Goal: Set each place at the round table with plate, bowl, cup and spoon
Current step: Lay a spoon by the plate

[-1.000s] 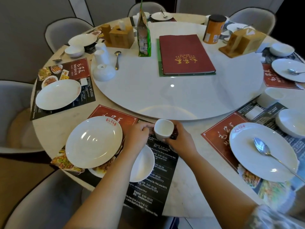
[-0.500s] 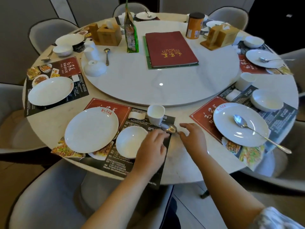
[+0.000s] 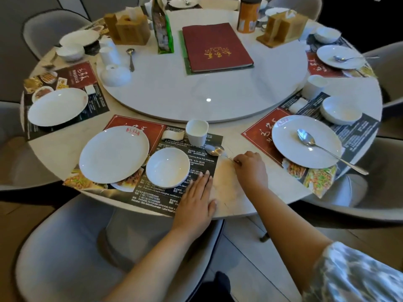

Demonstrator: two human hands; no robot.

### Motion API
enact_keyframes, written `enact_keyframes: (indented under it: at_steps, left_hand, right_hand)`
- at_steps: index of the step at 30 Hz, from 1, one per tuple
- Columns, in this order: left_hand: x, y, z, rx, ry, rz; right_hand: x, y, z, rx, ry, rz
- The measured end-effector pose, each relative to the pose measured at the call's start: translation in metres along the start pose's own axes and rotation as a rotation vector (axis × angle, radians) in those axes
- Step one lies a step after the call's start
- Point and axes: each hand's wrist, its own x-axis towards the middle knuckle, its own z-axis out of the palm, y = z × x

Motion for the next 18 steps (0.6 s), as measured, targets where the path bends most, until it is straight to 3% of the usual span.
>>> enact_keyframes:
  at_steps: [7,13,18]
  left_hand:
    - [0.003,-0.004,-0.008,-0.145,-0.053,-0.002]
    - [-0.01,-0.011,-0.024,-0.533,0.038,-0.026]
    - [-0.024,-0.029,-0.055,-0.928,0.115,-0.153]
  right_hand:
    - [-0.011,-0.004,-0.004,0.164,-0.123,0.163]
    - [-0.044,-0.026,-0.018,0.543,-0.135,0.37]
    - [-0.054,-0.093,-0.029,0.833,-0.144,0.295]
